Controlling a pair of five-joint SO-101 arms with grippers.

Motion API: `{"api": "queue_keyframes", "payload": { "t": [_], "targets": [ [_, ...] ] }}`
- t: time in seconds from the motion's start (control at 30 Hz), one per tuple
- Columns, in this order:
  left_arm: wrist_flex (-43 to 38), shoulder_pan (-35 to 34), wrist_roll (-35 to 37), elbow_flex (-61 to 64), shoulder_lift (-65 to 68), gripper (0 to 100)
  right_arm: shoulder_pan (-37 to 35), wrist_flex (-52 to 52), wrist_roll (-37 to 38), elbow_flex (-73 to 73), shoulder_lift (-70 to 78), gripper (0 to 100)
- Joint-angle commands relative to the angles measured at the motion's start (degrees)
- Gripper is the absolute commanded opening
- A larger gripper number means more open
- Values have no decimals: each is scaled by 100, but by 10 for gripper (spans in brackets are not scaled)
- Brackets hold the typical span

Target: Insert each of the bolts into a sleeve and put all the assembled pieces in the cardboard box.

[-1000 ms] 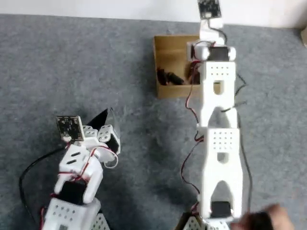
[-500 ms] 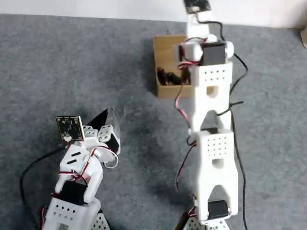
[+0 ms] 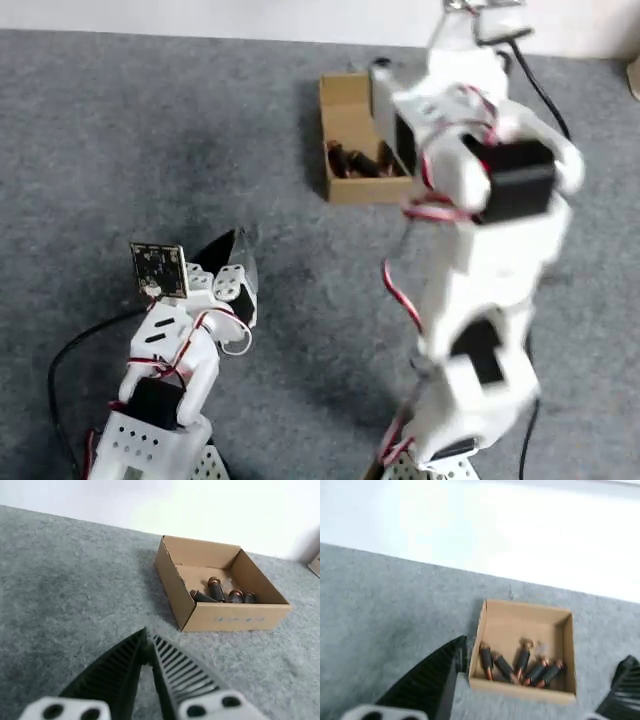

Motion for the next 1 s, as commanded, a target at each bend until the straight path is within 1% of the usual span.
{"api": "queue_keyframes", "payload": {
  "t": [0.0, 0.13, 0.27, 0.37, 0.43, 0.5, 0.57, 0.63, 0.73, 0.8, 0.87, 0.97],
  "targets": [
    [-185, 92, -35, 48, -4, 7, -57, 119, -70, 2360, -2308, 402],
    [-185, 101, -35, 66, -4, 7, -48, -110, -26, 5437, -4418, 402],
    [-185, 101, -44, 66, -4, 7, -22, -927, -26, 8462, -6492, 402],
    [-141, 84, -70, 66, -13, 7, -22, -1587, -26, 10334, -8154, 402],
    [9, 57, -510, 163, -13, 7, -22, -2062, -26, 11424, -9262, 402],
    [387, 48, -1213, 400, -75, 7, -22, -2501, -26, 12356, -10255, 402],
    [1064, 4, -1864, 391, -66, 7, -22, -2800, -18, 13165, -11029, 402],
    [1776, -101, -2251, 347, -66, 6, -4, -2870, 193, 13631, -10958, 402],
    [2523, -347, -2479, 321, -66, 6, 286, -2941, 703, 13560, -10624, 399],
    [2796, -514, -2488, 330, -66, 6, 637, -3064, 730, 13780, -10571, 399],
    [2980, -681, -2488, 382, -66, 6, 963, -3143, 730, 14422, -10651, 399],
    [3429, -769, -2725, 391, -66, 6, 1262, -3495, 607, 15503, -10932, 399]
  ]
}}
